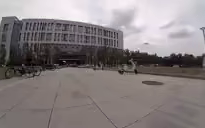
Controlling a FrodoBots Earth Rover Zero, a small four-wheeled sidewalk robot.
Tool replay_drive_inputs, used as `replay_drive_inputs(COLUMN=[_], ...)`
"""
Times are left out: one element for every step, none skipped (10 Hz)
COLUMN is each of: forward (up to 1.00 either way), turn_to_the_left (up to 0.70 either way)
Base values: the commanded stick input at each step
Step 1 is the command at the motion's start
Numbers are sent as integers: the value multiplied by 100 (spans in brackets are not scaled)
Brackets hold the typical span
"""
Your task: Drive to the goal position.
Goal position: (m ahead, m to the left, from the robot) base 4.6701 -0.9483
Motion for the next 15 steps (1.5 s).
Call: replay_drive_inputs(forward=[60,60,60,60,60,60,60,60,60,60,60,60,60,60,60], turn_to_the_left=[0,0,0,0,0,0,0,0,0,0,0,0,0,0,0])
